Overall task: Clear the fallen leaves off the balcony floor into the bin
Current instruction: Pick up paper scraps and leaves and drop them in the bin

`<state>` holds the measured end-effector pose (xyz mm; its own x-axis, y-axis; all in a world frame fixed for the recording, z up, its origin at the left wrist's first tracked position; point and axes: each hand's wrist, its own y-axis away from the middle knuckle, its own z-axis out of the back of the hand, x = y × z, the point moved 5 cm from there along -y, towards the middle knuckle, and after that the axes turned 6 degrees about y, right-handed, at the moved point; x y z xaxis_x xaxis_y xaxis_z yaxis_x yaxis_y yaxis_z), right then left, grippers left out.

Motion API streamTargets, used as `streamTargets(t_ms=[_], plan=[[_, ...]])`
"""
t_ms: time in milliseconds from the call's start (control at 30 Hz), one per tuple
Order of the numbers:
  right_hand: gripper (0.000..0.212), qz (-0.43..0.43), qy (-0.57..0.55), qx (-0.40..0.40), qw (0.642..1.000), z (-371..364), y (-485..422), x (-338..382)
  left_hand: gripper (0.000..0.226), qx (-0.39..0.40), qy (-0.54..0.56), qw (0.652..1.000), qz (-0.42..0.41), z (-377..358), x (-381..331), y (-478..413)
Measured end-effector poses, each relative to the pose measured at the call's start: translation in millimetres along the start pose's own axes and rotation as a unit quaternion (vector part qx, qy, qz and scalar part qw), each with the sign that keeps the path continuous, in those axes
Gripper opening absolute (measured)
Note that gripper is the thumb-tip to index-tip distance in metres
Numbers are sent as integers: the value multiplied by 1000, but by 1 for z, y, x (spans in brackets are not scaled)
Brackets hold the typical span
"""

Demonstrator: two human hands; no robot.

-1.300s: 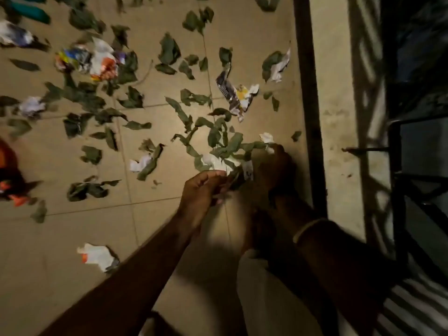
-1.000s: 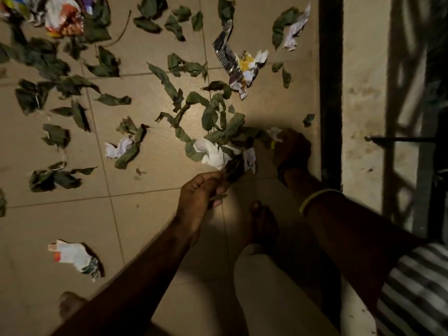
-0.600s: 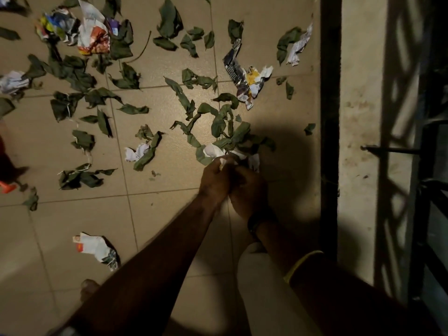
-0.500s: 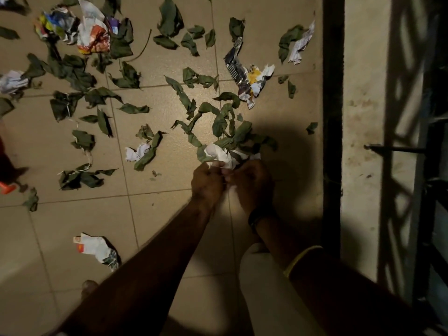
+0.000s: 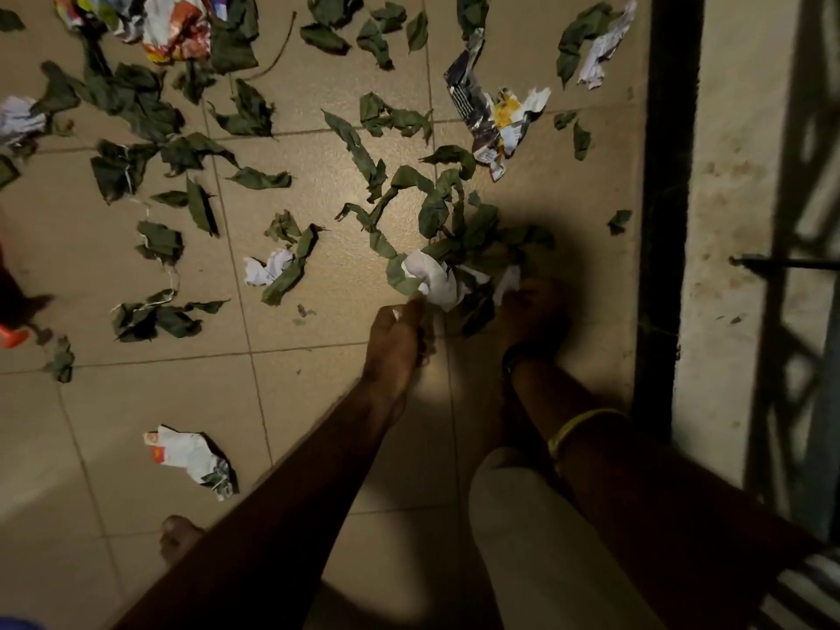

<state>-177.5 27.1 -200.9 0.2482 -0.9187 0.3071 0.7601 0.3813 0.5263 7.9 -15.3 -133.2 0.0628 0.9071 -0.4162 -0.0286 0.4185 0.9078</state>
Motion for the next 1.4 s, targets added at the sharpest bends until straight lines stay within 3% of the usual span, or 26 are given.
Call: streamTargets(t_ms=[67, 167, 267, 400, 500, 600, 700, 833, 933, 1067, 1167, 1233, 1400], plan=[[17, 83, -32, 53, 995, 7, 33, 22, 38, 23, -9, 1000, -6, -7, -12, 6], [11, 221, -58, 177, 957, 4, 84, 56, 28, 40, -16, 999, -2, -11, -24, 6], [16, 225, -96, 215, 946, 2, 97, 69, 37, -36, -92, 995, -18, 13, -20, -10], [23, 181, 1, 123, 976, -10, 55, 57, 19, -89, -31, 995, -19, 43, -23, -9], [41, 217, 145, 140, 955, -40, 33, 55, 23, -46, 51, 998, 5, 49, -11, -16], [46, 253, 222, 87, 938, -53, 18, 58, 25, -20, 87, 996, 10, 51, 7, -21], [38, 258, 184, 58, 947, -48, 15, 61, 11, -28, 117, 992, 23, 52, 20, -19], [27, 294, 141, 9, 945, -24, 53, 65, 15, -6, 132, 990, 44, 51, 25, -10], [12, 328, 72, 43, 941, -8, 106, 76, 19, 31, 161, 986, 40, 52, 12, 11], [7, 292, -34, 83, 952, 14, 174, 96, 39, 57, 213, 975, 38, 60, -4, 43], [13, 294, -51, 116, 947, 18, 218, 106, 38, 32, 199, 979, 2, 91, -9, 59], [13, 313, -47, 153, 936, 15, 245, 111, 20, 6, 184, 982, -42, 118, -8, 71], [17, 426, -31, 144, 892, 5, 308, 124, 26, -68, 184, 971, -134, 181, 14, 96]])
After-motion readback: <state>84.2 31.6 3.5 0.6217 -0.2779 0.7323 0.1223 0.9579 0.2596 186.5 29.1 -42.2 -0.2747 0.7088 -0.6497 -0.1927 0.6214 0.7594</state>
